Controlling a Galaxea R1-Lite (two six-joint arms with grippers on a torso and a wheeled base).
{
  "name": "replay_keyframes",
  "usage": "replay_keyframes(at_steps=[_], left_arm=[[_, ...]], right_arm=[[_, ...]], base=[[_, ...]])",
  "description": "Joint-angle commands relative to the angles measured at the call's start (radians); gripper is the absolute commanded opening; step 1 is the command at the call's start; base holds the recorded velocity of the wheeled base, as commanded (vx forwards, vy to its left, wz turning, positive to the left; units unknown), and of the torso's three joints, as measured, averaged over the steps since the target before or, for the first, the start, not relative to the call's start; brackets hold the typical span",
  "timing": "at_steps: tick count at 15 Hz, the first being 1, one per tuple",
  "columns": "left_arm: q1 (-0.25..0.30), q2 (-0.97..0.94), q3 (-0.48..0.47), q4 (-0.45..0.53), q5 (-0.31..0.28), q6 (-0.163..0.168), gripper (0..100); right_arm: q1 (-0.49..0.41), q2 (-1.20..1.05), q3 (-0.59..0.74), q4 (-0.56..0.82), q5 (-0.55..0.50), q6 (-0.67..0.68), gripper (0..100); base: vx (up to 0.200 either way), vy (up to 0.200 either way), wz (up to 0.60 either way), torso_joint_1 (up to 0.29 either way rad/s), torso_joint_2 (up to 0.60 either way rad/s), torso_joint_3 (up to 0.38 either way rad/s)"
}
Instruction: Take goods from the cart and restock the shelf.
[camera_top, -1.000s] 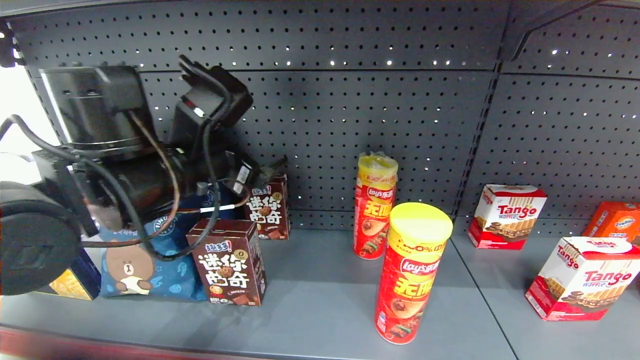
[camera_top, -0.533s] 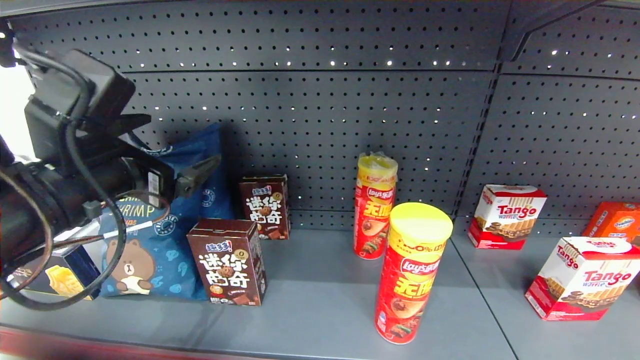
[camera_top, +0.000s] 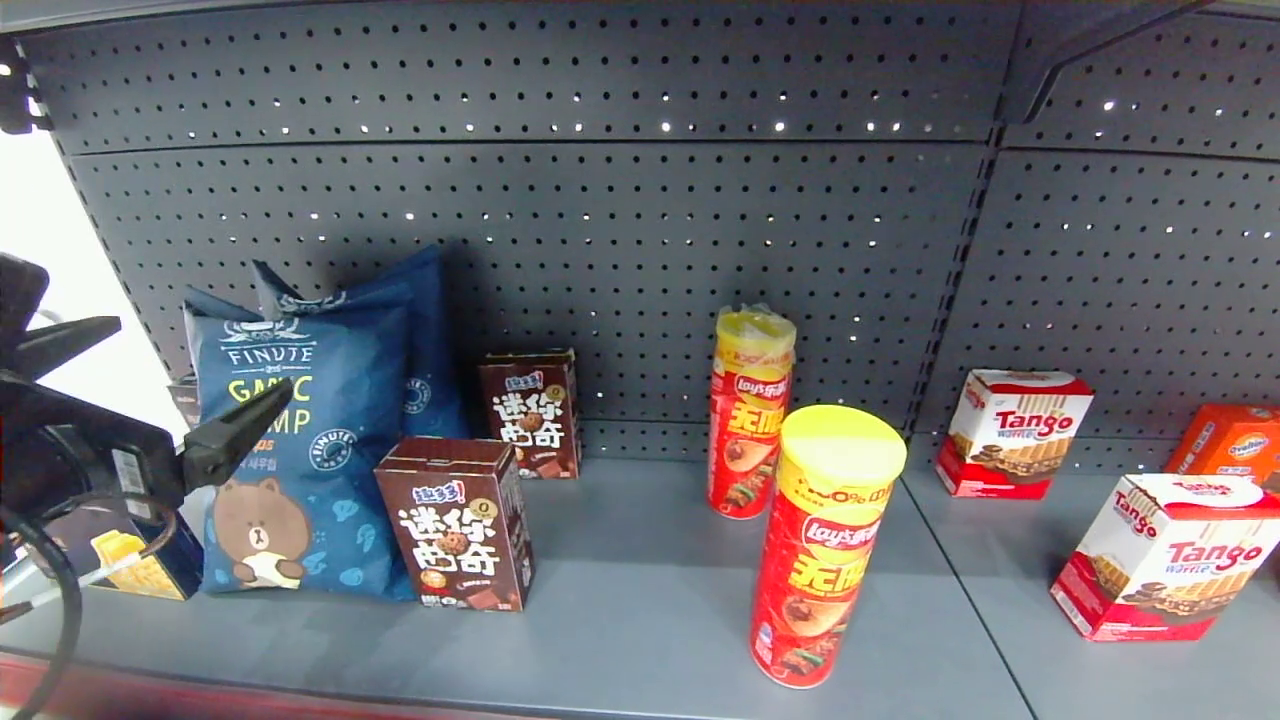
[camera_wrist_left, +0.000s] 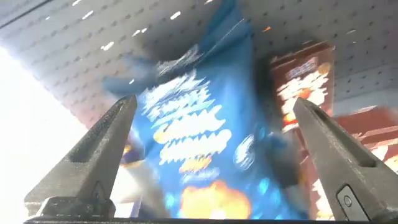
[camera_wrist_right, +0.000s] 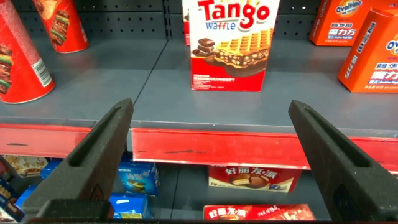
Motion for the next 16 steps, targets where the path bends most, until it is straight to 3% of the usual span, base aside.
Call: replay_keyframes(at_steps=[1,2,3,4,5,6,8,10,13,16], left_arm=[[0.015,-0.071,0.042,0.003,0.001,-0.001,100],[0.038,-0.091,0.042,0.001,-0.001,-0.001,100],[0.045,-0.105,0.045,0.006,-0.001,0.000,100],[0.047,-0.111,0.053,0.007,-0.001,-0.001,100],[0.051,-0.111,0.057,0.009,-0.001,-0.001,100],[0.050,-0.111,0.068,0.006,-0.001,0.000,100],[0.051,-0.111,0.080,0.007,-0.002,-0.001,100],[0.051,-0.110,0.077,0.006,-0.001,0.000,100],[0.050,-0.096,0.074,0.007,-0.004,0.005,100],[0.048,-0.088,0.079,0.007,-0.006,0.006,100]], right_arm=[[0.000,0.000,0.000,-0.001,-0.004,0.000,100],[0.000,0.000,-0.006,-0.006,-0.081,0.010,100],[0.002,0.100,-0.181,-0.010,-0.092,0.047,100],[0.009,0.337,-0.387,0.005,-0.089,0.154,100],[0.014,0.396,-0.449,0.002,-0.087,0.187,100],[0.041,0.439,-0.548,0.031,0.015,0.047,100],[0.071,0.561,-0.635,0.128,0.120,-0.165,100],[0.135,0.687,-0.635,0.128,0.163,-0.218,100],[0.256,0.831,-0.630,0.125,0.154,-0.166,100],[0.304,0.937,-0.572,0.071,0.150,-0.151,100]], base=[[0.000,0.000,0.00,0.000,0.00,0.000],[0.000,0.000,0.00,0.000,0.00,0.000],[0.000,0.000,0.00,0.000,0.00,0.000],[0.000,0.000,0.00,0.000,0.00,0.000],[0.000,0.000,0.00,0.000,0.00,0.000],[0.000,0.000,0.00,0.000,0.00,0.000],[0.000,0.000,0.00,0.000,0.00,0.000],[0.000,0.000,0.00,0.000,0.00,0.000],[0.000,0.000,0.00,0.000,0.00,0.000],[0.000,0.000,0.00,0.000,0.00,0.000]])
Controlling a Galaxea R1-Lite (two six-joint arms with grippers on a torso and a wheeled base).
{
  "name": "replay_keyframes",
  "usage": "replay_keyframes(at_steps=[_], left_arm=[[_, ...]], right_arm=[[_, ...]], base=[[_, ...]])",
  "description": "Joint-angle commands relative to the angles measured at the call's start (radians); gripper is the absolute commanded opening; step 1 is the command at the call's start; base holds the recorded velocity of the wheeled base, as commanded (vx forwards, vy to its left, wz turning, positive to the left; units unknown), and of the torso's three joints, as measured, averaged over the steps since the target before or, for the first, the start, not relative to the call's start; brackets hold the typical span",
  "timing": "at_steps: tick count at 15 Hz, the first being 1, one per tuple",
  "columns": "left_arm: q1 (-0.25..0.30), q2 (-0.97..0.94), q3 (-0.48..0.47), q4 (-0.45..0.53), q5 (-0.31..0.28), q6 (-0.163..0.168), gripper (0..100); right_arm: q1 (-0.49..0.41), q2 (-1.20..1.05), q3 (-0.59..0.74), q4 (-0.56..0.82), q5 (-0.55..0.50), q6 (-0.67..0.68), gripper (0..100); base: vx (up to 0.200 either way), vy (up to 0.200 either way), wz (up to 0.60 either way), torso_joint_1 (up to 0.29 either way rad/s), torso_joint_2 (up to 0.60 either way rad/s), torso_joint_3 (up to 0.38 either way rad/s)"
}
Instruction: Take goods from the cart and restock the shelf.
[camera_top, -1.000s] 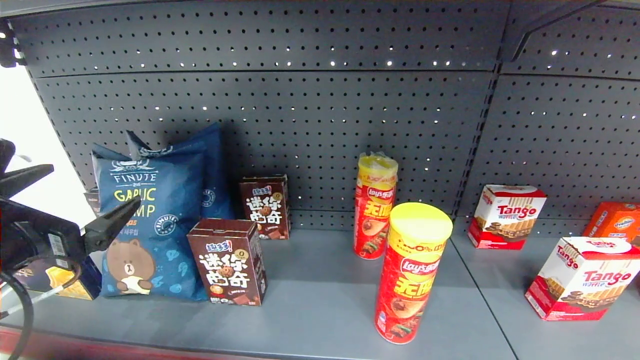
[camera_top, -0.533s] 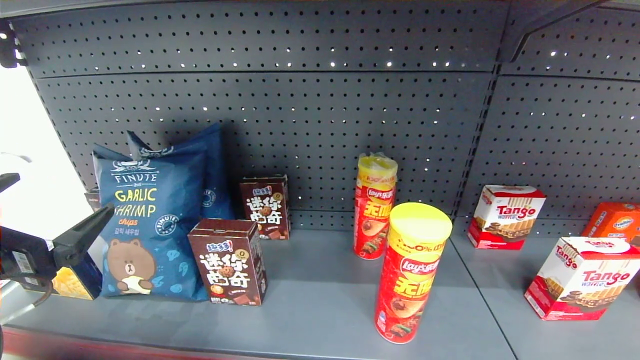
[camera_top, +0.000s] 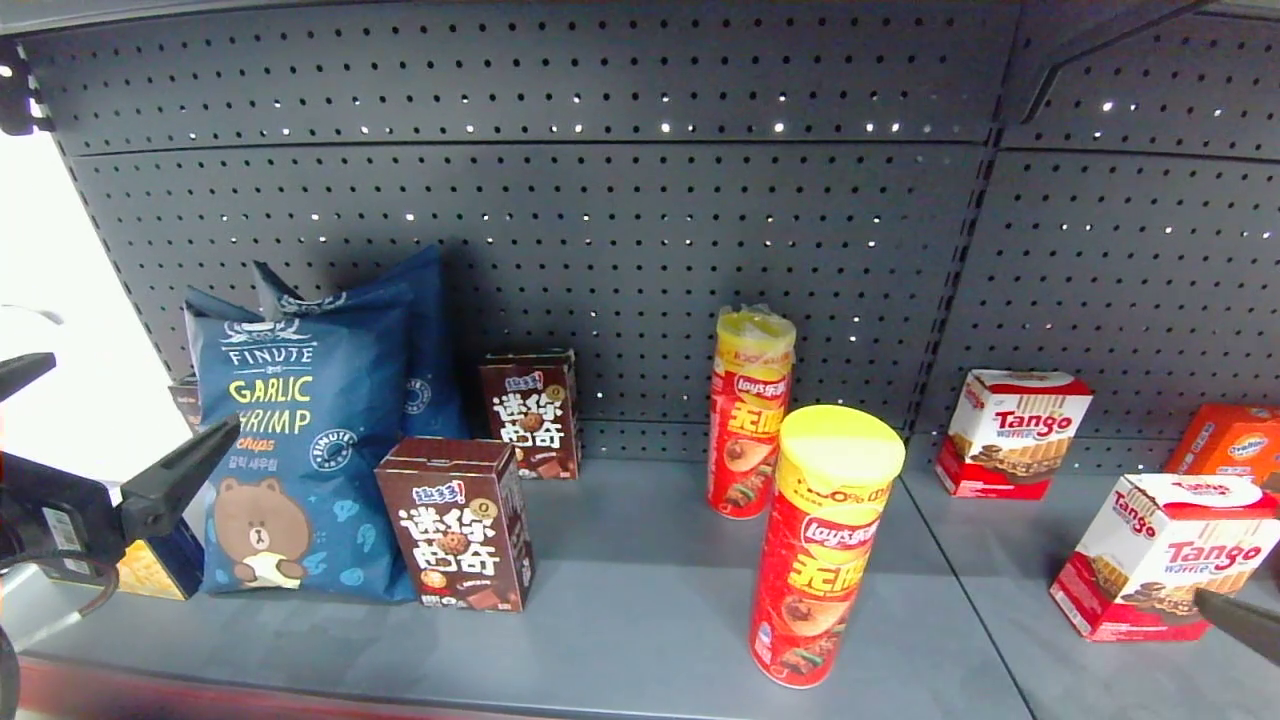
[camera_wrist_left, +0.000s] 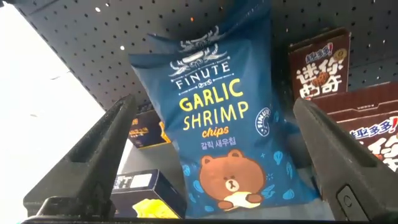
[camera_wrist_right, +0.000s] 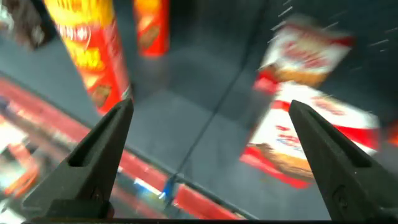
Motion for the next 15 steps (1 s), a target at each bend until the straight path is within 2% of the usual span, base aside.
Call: replay_keyframes(at_steps=[1,3,15], left_arm=[[-0.001,0.011,0.001,-0.001,-0.001,0.000,100],[-0.001,0.015,0.001,-0.001,-0.002,0.000,100],[-0.005,0.034,0.007,-0.002,-0.002,0.000,100]], right_arm=[[0.050,0.139,0.049,-0.051,-0.011,0.006,100],[0.137,0.207,0.121,-0.151,-0.083,0.062,100],[0.292,0.374,0.107,-0.155,-0.106,0.062,100]], base=[[0.000,0.000,0.00,0.000,0.00,0.000],[0.000,0.000,0.00,0.000,0.00,0.000],[0.000,0.000,0.00,0.000,0.00,0.000]])
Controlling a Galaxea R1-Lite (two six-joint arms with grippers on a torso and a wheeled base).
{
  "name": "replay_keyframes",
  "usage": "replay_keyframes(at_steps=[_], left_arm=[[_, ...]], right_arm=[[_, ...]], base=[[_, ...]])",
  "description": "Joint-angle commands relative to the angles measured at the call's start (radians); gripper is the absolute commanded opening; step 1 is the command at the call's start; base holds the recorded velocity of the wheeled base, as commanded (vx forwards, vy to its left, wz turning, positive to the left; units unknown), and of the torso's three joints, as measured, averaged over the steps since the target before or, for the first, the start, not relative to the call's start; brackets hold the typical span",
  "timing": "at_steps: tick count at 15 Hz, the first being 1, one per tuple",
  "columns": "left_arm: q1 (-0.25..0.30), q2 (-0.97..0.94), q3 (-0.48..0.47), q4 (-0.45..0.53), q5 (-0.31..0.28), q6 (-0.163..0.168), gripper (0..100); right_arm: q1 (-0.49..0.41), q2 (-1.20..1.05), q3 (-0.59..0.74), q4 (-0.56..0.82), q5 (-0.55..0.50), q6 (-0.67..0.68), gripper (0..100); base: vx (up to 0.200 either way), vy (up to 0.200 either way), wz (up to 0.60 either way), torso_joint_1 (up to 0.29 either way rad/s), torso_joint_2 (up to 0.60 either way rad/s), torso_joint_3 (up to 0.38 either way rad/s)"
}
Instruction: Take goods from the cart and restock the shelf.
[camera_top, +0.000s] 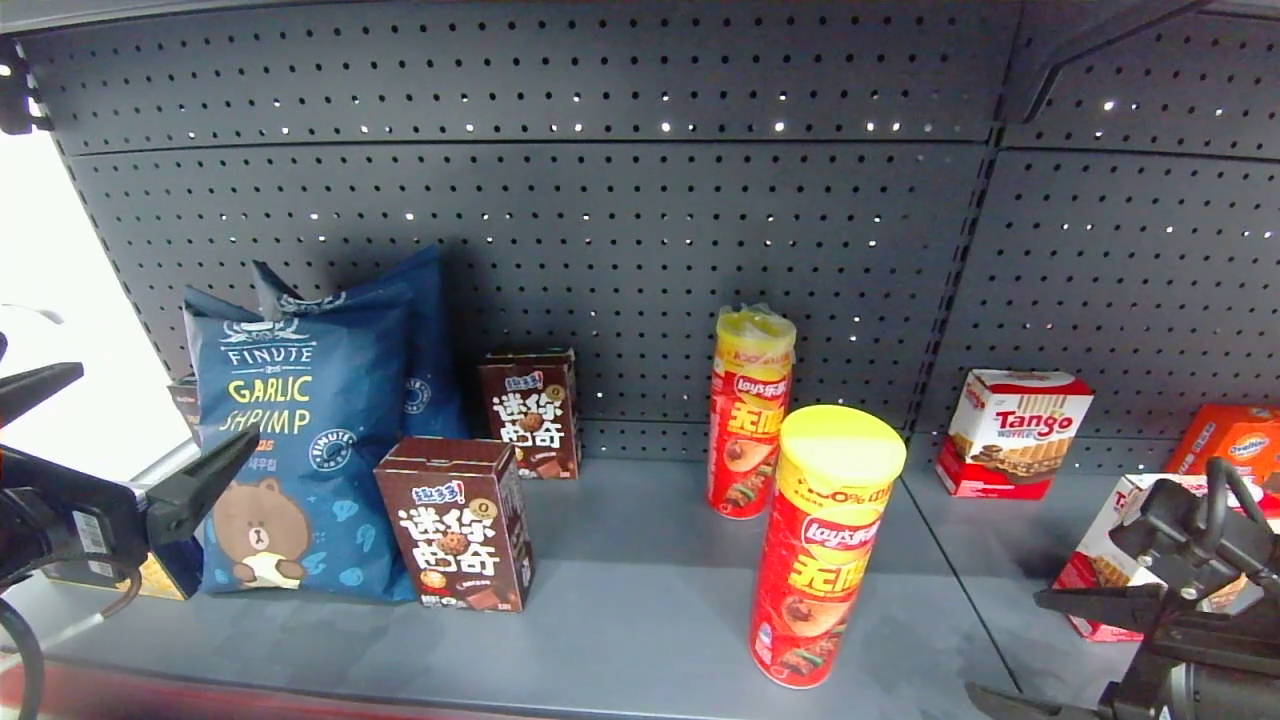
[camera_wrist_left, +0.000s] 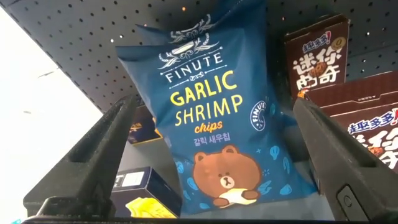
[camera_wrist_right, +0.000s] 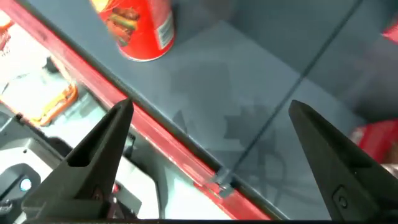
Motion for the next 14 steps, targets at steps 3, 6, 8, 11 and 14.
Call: replay_keyframes(at_steps=[3,6,8,11,14], left_arm=[[-0.001,0.003,0.018,-0.001,-0.001,0.000,100],[-0.001,-0.014,0.051,-0.001,-0.001,0.000,100],[0.000,-0.017,0.058,0.001,0.001,0.000,100],[0.000,-0.017,0.047,-0.001,0.001,0.000,100],[0.000,-0.017,0.054,-0.001,0.001,0.000,100]], right_arm=[[0.012,0.108,-0.065,-0.001,-0.004,0.003,100],[0.009,0.161,-0.111,-0.002,-0.007,0.004,100],[0.010,0.209,-0.159,-0.002,-0.024,0.004,100],[0.010,0.264,-0.214,-0.004,-0.026,0.004,100],[0.012,0.281,-0.217,-0.004,-0.026,0.004,100]], base=[[0.000,0.000,0.00,0.000,0.00,0.000],[0.000,0.000,0.00,0.000,0.00,0.000],[0.000,0.000,0.00,0.000,0.00,0.000],[0.000,0.000,0.00,0.000,0.00,0.000],[0.000,0.000,0.00,0.000,0.00,0.000]])
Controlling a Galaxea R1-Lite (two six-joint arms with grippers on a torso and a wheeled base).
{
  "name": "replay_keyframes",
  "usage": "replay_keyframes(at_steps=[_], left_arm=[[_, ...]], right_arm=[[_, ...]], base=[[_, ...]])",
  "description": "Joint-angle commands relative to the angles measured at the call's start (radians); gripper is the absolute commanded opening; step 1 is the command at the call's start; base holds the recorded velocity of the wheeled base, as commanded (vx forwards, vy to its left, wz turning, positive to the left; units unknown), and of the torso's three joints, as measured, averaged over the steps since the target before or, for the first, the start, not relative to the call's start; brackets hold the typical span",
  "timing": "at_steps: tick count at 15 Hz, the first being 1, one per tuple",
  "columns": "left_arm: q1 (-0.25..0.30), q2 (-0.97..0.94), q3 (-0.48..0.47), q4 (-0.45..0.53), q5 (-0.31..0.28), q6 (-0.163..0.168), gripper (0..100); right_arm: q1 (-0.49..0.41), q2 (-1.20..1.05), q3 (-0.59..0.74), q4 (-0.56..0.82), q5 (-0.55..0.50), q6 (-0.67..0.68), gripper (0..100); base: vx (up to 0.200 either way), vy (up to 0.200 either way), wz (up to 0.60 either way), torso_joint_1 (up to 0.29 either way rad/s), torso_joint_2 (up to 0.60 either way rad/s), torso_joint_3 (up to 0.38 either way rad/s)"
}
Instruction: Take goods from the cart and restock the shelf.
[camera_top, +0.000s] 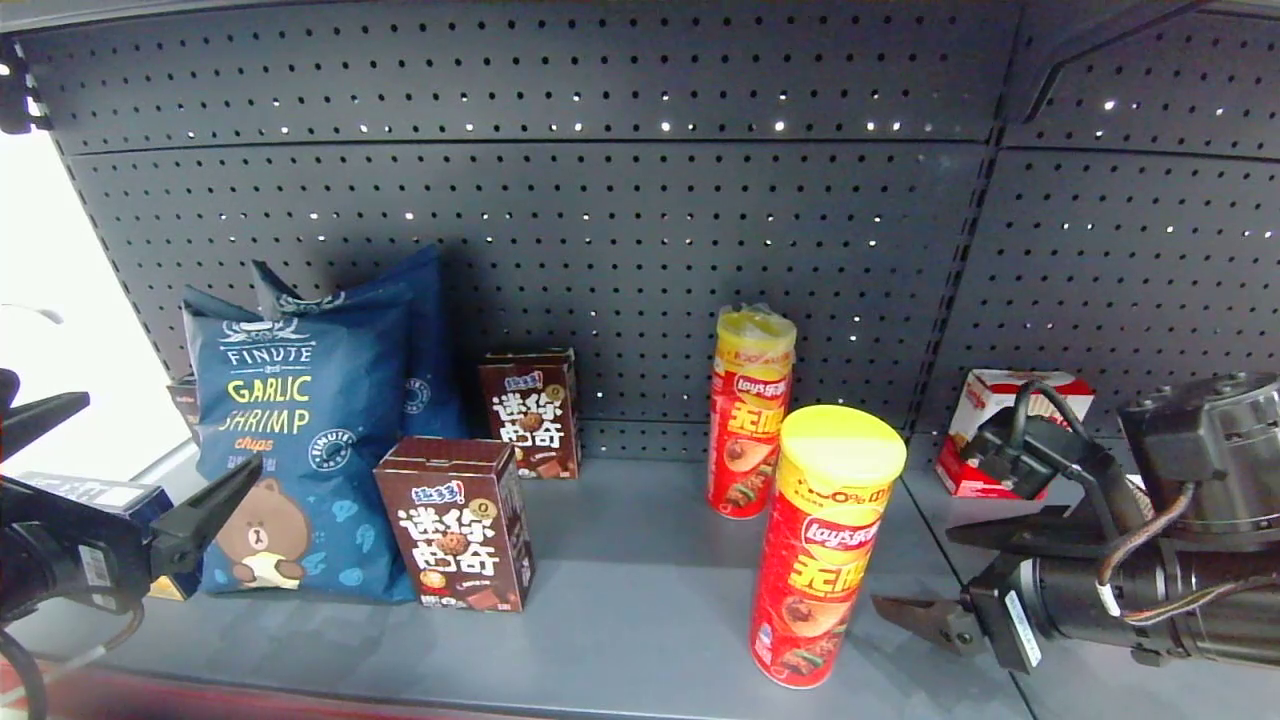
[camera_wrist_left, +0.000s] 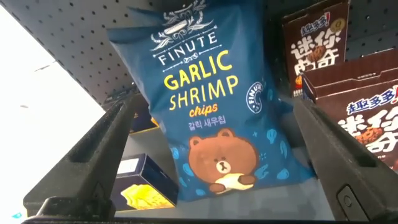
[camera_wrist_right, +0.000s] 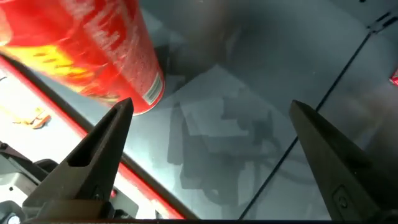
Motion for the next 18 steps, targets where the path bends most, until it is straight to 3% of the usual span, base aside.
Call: replay_keyframes(at_steps=[1,18], left_arm=[[-0.001,0.001,0.005,0.000,0.001,0.000,100],[0.001,0.001,0.010,0.001,0.001,-0.003,100]], right_arm=[[0.002,0.023,-0.003,0.000,0.001,0.000,100],[0.002,0.076,-0.036,-0.017,0.001,-0.002,100]], base=[[0.000,0.000,0.00,0.000,0.00,0.000],[0.000,0.000,0.00,0.000,0.00,0.000]])
